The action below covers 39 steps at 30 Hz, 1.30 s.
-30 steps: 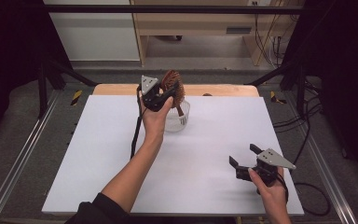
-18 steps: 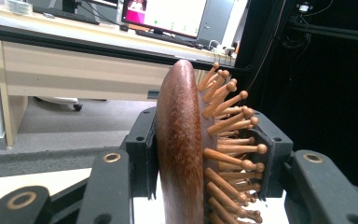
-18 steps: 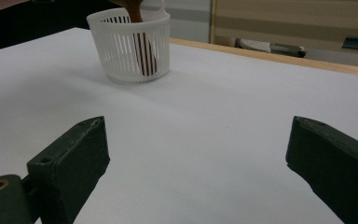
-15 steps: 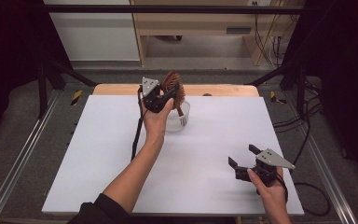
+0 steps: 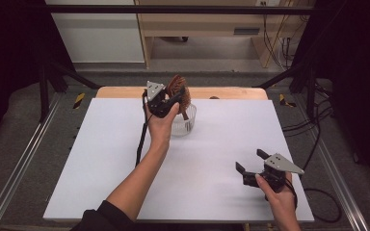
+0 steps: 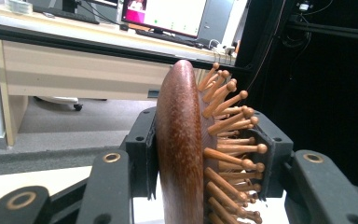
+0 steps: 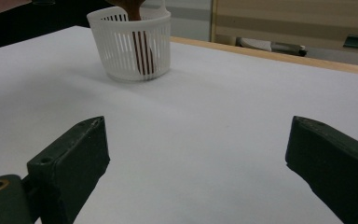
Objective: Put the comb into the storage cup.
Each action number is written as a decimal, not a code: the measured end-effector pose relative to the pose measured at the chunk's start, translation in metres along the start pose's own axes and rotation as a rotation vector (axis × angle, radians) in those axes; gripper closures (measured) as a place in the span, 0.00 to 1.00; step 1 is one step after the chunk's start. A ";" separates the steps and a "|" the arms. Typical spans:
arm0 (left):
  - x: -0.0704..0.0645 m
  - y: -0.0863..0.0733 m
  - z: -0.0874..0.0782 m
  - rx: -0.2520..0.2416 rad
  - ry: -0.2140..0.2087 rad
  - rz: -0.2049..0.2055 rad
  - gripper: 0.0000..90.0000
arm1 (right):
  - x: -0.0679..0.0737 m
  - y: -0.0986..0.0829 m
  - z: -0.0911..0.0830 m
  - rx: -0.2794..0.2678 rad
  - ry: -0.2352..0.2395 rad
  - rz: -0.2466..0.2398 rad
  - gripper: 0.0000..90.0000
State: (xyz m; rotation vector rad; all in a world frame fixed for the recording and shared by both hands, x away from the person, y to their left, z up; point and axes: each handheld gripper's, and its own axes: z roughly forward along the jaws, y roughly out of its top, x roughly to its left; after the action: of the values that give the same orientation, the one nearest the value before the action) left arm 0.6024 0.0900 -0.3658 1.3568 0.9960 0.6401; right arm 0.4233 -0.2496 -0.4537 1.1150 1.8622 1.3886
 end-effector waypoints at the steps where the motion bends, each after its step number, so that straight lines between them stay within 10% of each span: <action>1: 0.000 0.000 0.000 -0.002 0.001 0.000 0.57 | 0.000 0.000 0.000 0.001 0.000 -0.001 0.07; 39: 0.021 0.002 -0.008 0.053 -0.021 0.010 0.54 | 0.003 -0.001 0.004 0.011 0.009 -0.009 0.07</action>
State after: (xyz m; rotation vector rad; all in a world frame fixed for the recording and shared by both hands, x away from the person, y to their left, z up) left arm 0.6062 0.1122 -0.3681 1.4132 0.9960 0.6098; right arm 0.4251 -0.2453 -0.4553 1.1060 1.8805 1.3820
